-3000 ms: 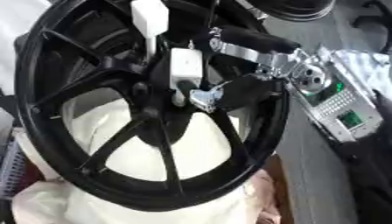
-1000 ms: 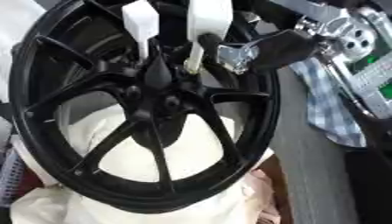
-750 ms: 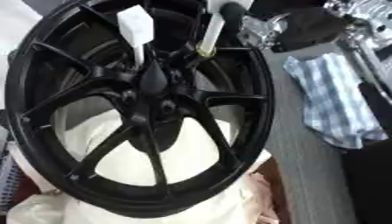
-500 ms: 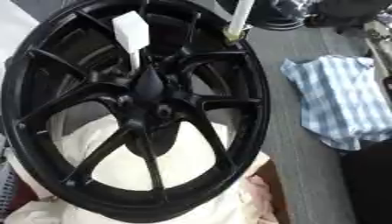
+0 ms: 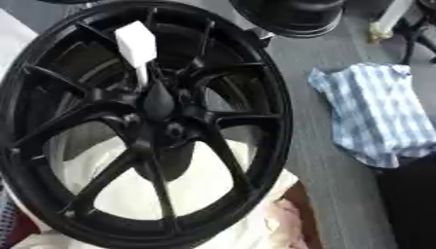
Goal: Pull the pin out of the wheel hub.
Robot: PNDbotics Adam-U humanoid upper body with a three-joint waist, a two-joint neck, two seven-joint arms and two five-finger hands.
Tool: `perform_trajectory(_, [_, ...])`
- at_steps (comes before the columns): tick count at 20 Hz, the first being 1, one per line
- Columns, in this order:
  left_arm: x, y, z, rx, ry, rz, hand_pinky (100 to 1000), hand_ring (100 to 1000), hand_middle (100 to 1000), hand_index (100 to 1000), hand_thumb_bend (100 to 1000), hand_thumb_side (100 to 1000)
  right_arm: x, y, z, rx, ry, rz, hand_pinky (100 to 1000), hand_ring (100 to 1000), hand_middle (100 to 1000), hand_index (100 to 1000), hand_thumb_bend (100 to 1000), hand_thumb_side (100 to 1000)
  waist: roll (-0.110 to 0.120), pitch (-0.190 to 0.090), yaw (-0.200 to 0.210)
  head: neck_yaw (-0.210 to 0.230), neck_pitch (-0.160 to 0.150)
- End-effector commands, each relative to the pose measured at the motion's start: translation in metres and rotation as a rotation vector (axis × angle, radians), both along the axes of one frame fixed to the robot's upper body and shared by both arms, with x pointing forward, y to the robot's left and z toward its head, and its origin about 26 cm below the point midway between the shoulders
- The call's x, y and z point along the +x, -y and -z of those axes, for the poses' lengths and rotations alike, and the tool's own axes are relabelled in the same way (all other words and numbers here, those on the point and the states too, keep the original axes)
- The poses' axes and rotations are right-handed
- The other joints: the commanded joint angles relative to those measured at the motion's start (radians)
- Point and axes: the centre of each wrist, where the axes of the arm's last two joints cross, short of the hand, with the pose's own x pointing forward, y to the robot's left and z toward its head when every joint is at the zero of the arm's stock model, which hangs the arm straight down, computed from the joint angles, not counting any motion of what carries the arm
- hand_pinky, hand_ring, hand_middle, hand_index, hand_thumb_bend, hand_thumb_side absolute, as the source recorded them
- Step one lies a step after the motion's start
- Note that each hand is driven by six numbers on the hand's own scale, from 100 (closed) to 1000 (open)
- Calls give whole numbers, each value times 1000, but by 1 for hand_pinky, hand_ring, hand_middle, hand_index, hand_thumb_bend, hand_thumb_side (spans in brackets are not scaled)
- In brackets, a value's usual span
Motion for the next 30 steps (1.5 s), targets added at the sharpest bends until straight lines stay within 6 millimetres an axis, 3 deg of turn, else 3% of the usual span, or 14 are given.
perform_trajectory(1, [-1, -1, -7, 10, 38, -11, 743, 579, 574, 761, 100, 712, -18, 19, 13, 59, 86, 149, 702, 521, 362, 585, 100, 513, 10, -9, -7, 13, -21])
perform_trajectory(5, [1, 1, -9, 6, 60, -11, 743, 579, 574, 761, 100, 702, -50, 36, 78, 103, 124, 395, 721, 545, 389, 607, 100, 460, 28, 5, -5, 21, -32])
perform_trajectory(6, [1, 1, -10, 4, 67, -9, 743, 579, 574, 761, 100, 699, -57, 36, 94, 107, 124, 458, 723, 547, 393, 611, 100, 344, 33, 8, -2, 20, -36])
perform_trajectory(7, [1, 2, -10, 2, 73, -6, 743, 579, 574, 761, 100, 696, -62, 34, 107, 105, 116, 514, 729, 553, 398, 616, 100, 447, 37, 11, 2, 19, -40])
perform_trajectory(9, [2, 3, -11, -1, 83, -4, 743, 579, 574, 761, 100, 695, -70, 28, 132, 100, 84, 615, 737, 578, 429, 646, 100, 444, 44, 16, 9, 18, -47])
perform_trajectory(12, [2, 4, -10, -8, 86, -5, 744, 578, 574, 761, 100, 700, -77, 12, 163, 85, -3, 725, 756, 628, 528, 701, 100, 355, 51, 23, 16, 17, -54])
perform_trajectory(14, [2, 5, -11, -11, 87, -5, 744, 578, 574, 761, 100, 701, -78, 0, 178, 59, -78, 776, 776, 688, 653, 774, 100, 345, 55, 27, 18, 17, -57])
perform_trajectory(16, [3, 5, -11, -12, 91, -4, 744, 579, 575, 761, 100, 699, -78, -11, 190, 27, -163, 794, 802, 770, 809, 887, 100, 383, 59, 31, 18, 20, -57])
perform_trajectory(18, [3, 5, -11, -12, 92, -2, 744, 579, 575, 762, 100, 702, -78, -18, 196, -2, -241, 792, 825, 817, 882, 944, 100, 355, 61, 32, 14, 22, -56])
perform_trajectory(20, [3, 6, -11, -11, 90, 0, 745, 579, 575, 762, 100, 704, -79, -21, 200, -15, -304, 797, 834, 829, 894, 957, 100, 305, 62, 33, 11, 25, -56])
perform_trajectory(22, [3, 6, -11, -10, 88, -1, 745, 579, 575, 762, 100, 705, -79, -23, 202, -12, -346, 800, 839, 836, 900, 959, 100, 199, 62, 34, 9, 29, -56])
perform_trajectory(30, [3, 6, -11, -3, 84, -4, 745, 579, 576, 763, 100, 701, -77, -27, 204, 61, -341, 807, 803, 788, 870, 938, 100, 209, 62, 32, 1, 39, -57])
